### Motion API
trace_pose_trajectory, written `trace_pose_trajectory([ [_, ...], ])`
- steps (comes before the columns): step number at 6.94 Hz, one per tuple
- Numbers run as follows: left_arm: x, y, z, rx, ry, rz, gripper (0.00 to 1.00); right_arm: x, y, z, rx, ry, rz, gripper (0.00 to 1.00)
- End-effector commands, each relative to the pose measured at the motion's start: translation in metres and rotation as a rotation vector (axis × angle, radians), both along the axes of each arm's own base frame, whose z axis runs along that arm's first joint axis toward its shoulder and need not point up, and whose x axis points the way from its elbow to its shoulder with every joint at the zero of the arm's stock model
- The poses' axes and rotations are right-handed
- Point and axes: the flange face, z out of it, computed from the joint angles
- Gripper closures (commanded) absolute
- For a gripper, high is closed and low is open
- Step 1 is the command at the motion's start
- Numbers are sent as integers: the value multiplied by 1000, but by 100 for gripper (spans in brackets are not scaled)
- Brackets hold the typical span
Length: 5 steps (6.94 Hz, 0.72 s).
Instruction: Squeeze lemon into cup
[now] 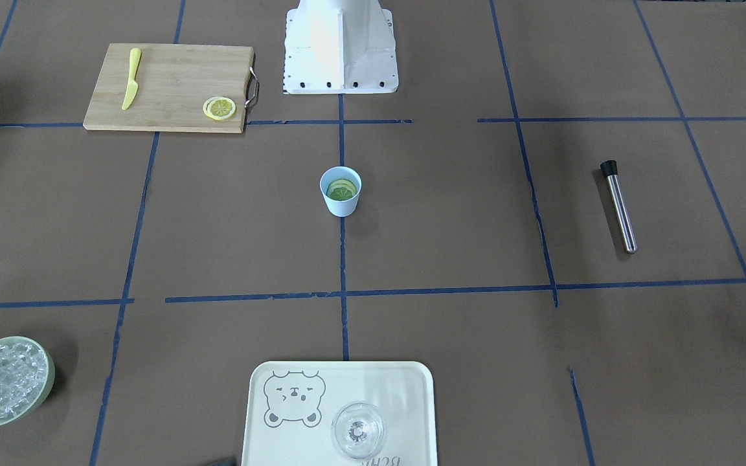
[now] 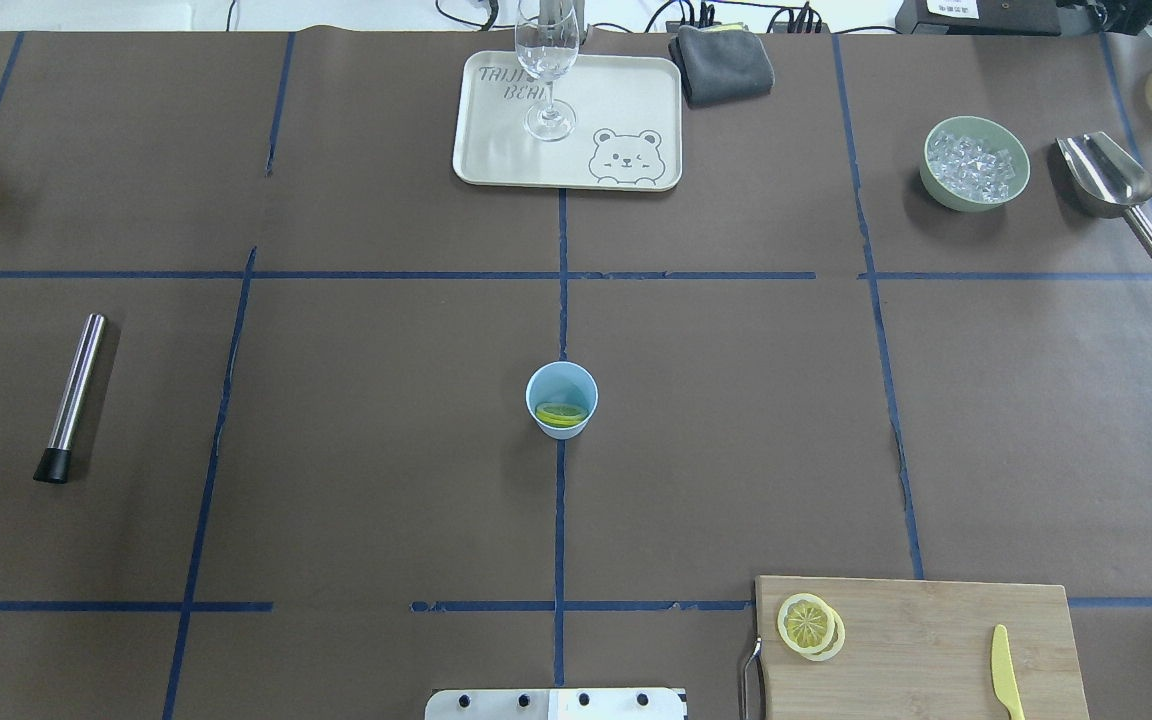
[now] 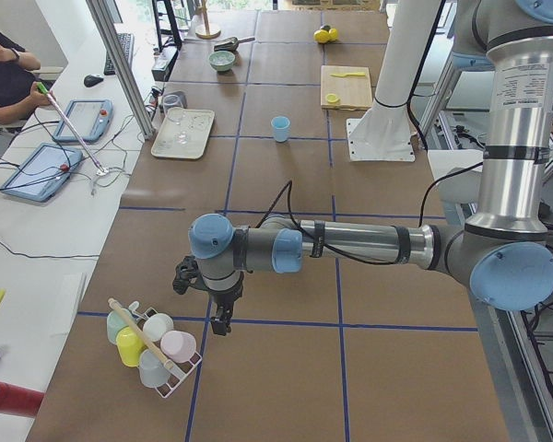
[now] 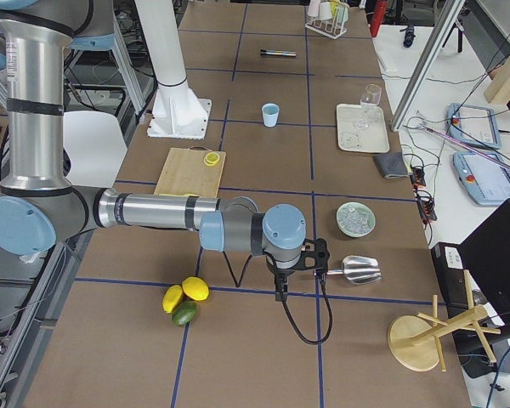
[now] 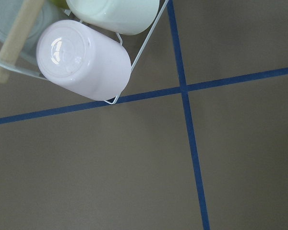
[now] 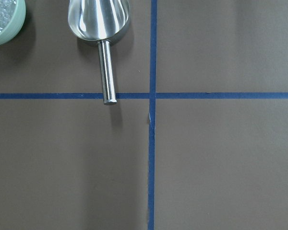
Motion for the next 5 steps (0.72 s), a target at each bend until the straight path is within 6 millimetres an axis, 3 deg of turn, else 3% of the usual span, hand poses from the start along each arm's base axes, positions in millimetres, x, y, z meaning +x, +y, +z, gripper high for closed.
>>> trace_pose_trajectory([
  [1, 0, 0, 0, 1, 2, 0, 0, 0, 0, 1, -1, 0, 0, 0],
  [5, 1, -1, -4, -46, 16, -63, 0, 0, -1, 0, 2, 0, 0, 0],
])
